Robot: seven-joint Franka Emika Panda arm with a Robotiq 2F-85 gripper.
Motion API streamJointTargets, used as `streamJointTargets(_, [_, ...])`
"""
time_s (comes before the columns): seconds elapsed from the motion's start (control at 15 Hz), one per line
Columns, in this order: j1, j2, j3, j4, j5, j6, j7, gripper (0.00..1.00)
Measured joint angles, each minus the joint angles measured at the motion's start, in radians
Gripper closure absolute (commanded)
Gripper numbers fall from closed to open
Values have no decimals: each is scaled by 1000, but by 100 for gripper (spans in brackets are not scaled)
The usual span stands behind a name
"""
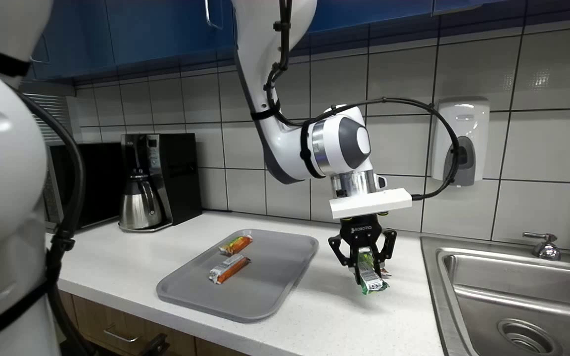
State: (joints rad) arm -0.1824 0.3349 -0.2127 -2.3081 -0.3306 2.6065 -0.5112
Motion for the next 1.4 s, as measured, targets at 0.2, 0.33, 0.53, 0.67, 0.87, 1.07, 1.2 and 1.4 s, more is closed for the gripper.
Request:
streamJointTargets(0.2, [-13,40,-8,35,0,-2,6,85])
streamJointTargets(0.33, [-19,61,-14,53,0,-7,15,85])
streamJointTargets(0.53, [-25,83,-23,76,0,-19,28,85])
streamJointTargets(0.67, [-30,93,-23,87,0,-26,35,85])
streamJointTargets(0.87, [-30,104,-23,98,0,-32,42,33])
streamJointTargets(1.07, [-30,114,-23,108,0,-34,48,12])
streamJointTargets(1.2, [-30,116,-23,113,0,-36,53,1])
streamJointTargets(1.4, [-30,115,-22,126,0,-37,58,0])
